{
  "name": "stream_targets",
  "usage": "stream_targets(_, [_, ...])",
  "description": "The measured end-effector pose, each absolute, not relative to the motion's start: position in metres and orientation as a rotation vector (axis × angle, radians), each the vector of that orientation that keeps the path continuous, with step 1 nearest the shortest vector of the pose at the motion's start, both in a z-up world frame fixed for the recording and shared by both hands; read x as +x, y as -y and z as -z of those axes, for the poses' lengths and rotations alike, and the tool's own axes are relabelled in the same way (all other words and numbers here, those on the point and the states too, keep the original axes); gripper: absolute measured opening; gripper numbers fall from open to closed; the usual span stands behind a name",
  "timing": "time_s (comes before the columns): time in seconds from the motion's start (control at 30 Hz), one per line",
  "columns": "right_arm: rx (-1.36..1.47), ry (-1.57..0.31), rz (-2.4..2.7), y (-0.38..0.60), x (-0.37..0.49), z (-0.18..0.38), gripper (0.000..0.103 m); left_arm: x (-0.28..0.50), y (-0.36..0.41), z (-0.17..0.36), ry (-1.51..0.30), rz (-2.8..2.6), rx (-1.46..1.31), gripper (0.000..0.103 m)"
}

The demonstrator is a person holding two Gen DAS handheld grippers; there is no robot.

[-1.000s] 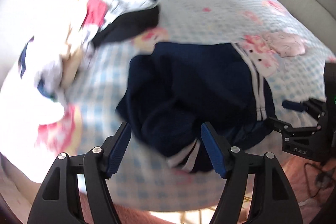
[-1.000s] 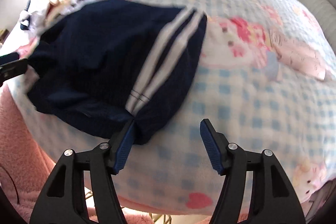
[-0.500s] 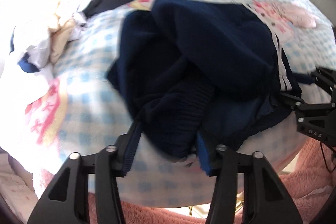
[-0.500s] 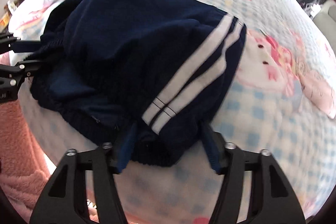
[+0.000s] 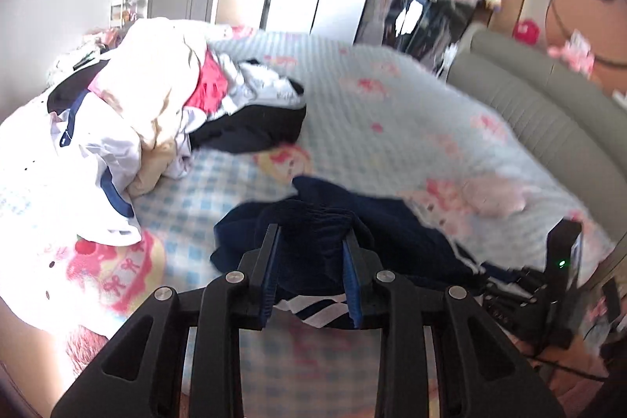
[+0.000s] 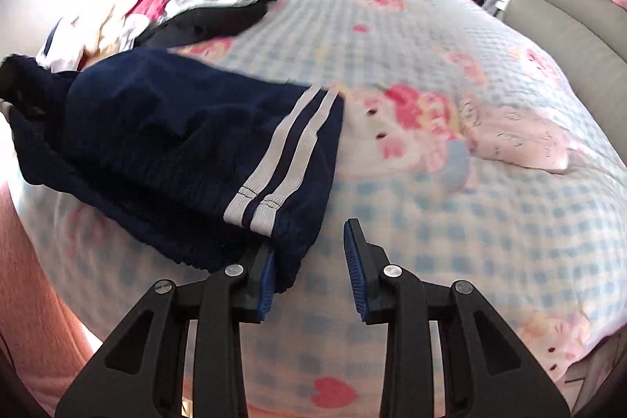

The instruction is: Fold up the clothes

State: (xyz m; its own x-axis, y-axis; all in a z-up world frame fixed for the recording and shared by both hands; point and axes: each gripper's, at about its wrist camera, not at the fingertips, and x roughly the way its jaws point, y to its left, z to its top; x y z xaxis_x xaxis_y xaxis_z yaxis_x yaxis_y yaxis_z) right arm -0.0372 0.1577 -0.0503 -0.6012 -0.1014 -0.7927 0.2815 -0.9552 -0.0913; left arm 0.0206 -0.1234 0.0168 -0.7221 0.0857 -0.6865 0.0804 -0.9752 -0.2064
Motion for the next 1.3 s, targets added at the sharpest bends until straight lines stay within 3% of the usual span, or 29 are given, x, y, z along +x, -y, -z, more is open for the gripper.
stream_targets(0.23, [1.228,-0.176,2.698,-0.177,-0.043,0.028,0.04,0.027,0.135,-0.024,0.47,-2.868,-1.113,0.034])
stream_targets(0.27, [1.228,-0.162,2.704,-0.181,-0.042,0.025,0.04,0.023,0.134,-0.019,0.473,-2.856,-1.113,0.04])
stream_targets(0.3, [1.228,-0.147,2.71,-0.186,-0.041,0.022,0.041,0.017,0.131,-0.013,0.456,-2.838,-1.131,0.048])
stream_targets(0.33, [1.229,-0.134,2.715,-0.19,-0.04,0.019,0.042,0.008,0.127,-0.002,0.415,-2.788,-1.186,0.063])
stream_targets(0.53, [1.407,-0.249,2.537,-0.18,-0.046,0.056,0.045,-0.045,0.092,0.071,0.144,-2.637,-1.508,0.067])
stream_targets(0.6, [1.424,-0.263,2.468,-0.17,-0.045,0.07,0.045,-0.053,0.078,0.084,0.041,-2.645,-1.556,0.061])
stream_targets(0.63, [1.431,-0.269,2.437,-0.166,-0.045,0.076,0.045,-0.058,0.071,0.082,0.038,-2.643,-1.539,0.04])
stream_targets(0.67, [1.432,-0.273,2.432,-0.163,-0.053,0.078,0.044,-0.069,0.069,0.08,0.051,-2.633,-1.53,0.028])
stream_targets(0.73, [1.435,-0.282,2.423,-0.158,-0.068,0.082,0.033,-0.097,0.065,0.063,0.06,-2.645,-1.508,0.021])
stream_targets(0.77, [1.433,-0.287,2.423,-0.156,-0.076,0.083,0.022,-0.111,0.066,0.043,0.052,-2.693,-1.454,0.019])
stream_targets(0.8, [1.403,-0.29,2.475,-0.156,-0.086,0.073,0.017,-0.123,0.068,0.021,0.048,-2.742,-1.388,0.019])
stream_targets(0.93, [1.013,-0.047,2.773,-0.186,-0.103,-0.039,0.016,-0.117,0.077,-0.09,0.129,-2.926,-0.872,0.019])
stream_targets(1.03, [0.762,0.047,2.892,-0.204,-0.086,-0.097,0.019,-0.09,0.083,-0.119,0.206,-2.972,-0.658,0.023])
stream_targets(1.1, [0.684,0.112,2.898,-0.214,-0.07,-0.111,0.029,-0.077,0.082,-0.107,0.217,-2.953,-0.691,0.024])
stream_targets(1.17, [0.767,0.112,2.874,-0.217,-0.062,-0.095,0.033,-0.078,0.079,-0.06,0.206,-2.882,-0.897,0.025])
stream_targets(1.3, [1.284,0.009,2.722,-0.213,-0.055,0.013,0.033,-0.096,0.079,0.072,0.284,-2.595,-1.526,0.03])
